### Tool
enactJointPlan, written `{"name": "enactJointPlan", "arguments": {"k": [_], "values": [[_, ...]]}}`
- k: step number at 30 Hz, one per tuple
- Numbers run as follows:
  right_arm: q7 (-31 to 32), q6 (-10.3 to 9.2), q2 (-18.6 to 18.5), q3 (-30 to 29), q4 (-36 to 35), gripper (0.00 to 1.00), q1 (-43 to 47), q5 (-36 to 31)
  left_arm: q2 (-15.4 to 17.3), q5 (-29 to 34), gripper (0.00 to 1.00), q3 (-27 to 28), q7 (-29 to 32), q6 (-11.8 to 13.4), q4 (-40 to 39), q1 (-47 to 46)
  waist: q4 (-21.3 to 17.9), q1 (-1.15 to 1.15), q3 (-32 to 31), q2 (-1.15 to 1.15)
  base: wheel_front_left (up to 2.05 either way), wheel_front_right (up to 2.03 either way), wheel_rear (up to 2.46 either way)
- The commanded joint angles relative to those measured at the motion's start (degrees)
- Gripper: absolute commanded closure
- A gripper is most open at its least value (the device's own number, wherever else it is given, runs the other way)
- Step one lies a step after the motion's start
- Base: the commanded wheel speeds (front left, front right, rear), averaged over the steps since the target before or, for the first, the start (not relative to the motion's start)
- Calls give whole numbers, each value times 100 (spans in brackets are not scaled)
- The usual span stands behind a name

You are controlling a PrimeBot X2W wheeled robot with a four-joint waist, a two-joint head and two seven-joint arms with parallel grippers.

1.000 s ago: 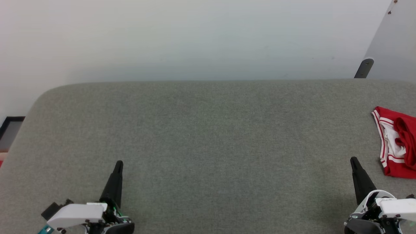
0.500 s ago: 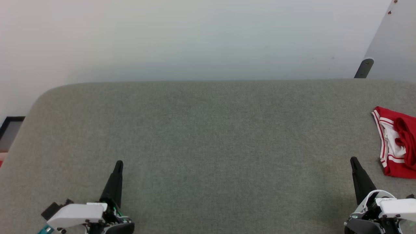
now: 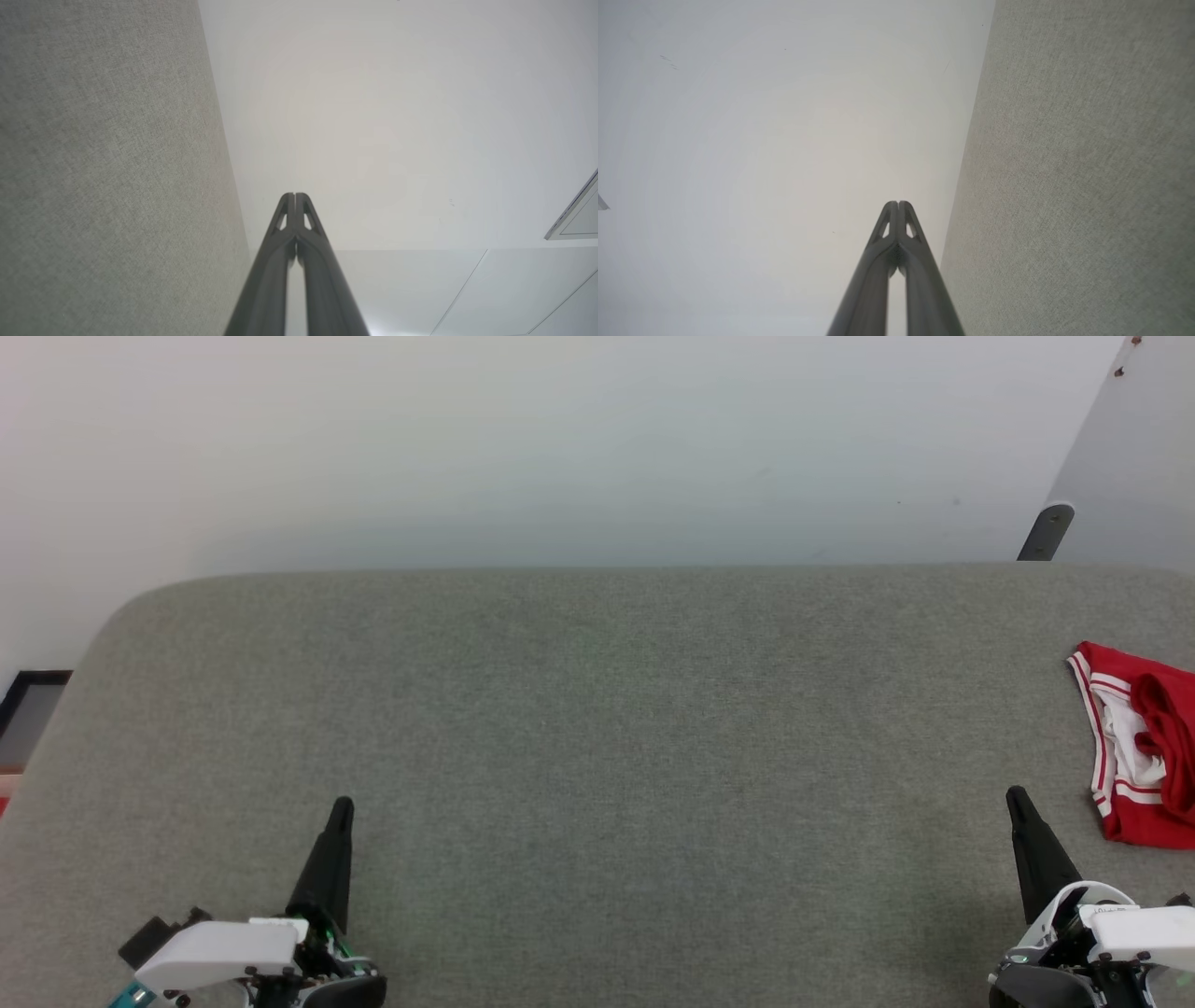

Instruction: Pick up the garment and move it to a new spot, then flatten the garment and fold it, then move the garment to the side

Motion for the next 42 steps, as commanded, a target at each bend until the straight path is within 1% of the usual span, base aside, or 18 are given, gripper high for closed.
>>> {"name": "enactJointPlan", "arguments": {"k": [1, 42], "values": [[12, 2, 21, 3, 1, 100, -20, 27, 3, -19, 100, 12, 11, -35, 5, -55, 0, 0, 0, 0, 0, 0, 0], [11, 2, 21, 4, 1, 100, -19, 28, 3, -20, 100, 10, 10, -35, 4, -54, 0, 0, 0, 0, 0, 0, 0]]}}
